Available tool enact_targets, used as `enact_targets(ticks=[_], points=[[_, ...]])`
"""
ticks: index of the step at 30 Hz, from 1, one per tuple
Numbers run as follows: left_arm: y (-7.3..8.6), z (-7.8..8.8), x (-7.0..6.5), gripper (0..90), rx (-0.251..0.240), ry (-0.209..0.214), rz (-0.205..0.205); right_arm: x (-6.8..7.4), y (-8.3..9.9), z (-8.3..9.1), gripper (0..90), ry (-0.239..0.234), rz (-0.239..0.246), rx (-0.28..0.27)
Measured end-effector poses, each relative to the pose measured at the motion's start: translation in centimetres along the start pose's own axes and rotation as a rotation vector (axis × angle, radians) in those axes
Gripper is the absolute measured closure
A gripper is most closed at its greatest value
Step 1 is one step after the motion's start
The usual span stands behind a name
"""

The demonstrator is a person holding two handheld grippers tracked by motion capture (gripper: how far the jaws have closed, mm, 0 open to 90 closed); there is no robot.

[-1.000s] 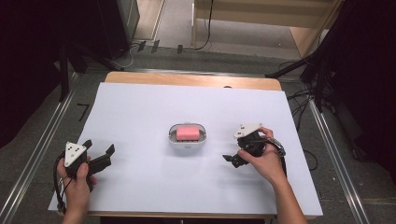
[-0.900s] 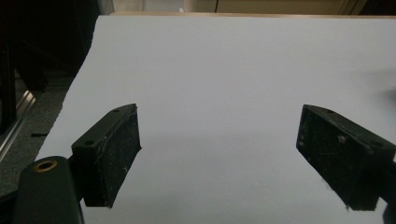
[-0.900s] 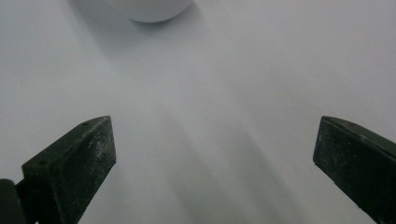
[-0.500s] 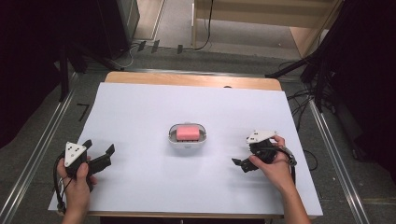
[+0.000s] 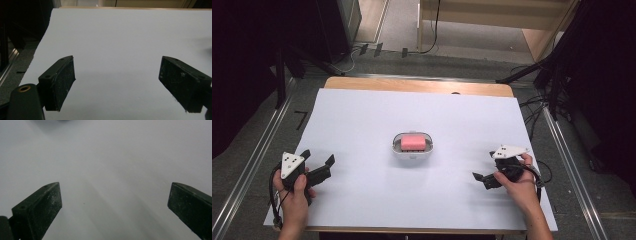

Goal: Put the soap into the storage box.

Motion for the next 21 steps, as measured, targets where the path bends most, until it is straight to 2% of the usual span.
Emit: enact_targets(ticks=[13,21], points=[[0.0,0.0,0.0,14.3,-0.002,0.000,-0.001,-1.5,3.6,2.7,0.1,0.050,-0.092,-0.044],[0.0,0.1,0.0,14.4,-0.004,0.000,0.001,-2.1,4.9,4.0,0.1,0.063,-0.124,-0.069]])
Point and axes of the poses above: each handheld gripper's, and its own axes: z roughly backward along the jaws, y roughly out of its underside, x roughly to its left, the point moved 1 cm from there along -z, roughly forward along the jaws, and after that the axes turned 4 degrees about -z, right-handed, at the moved point
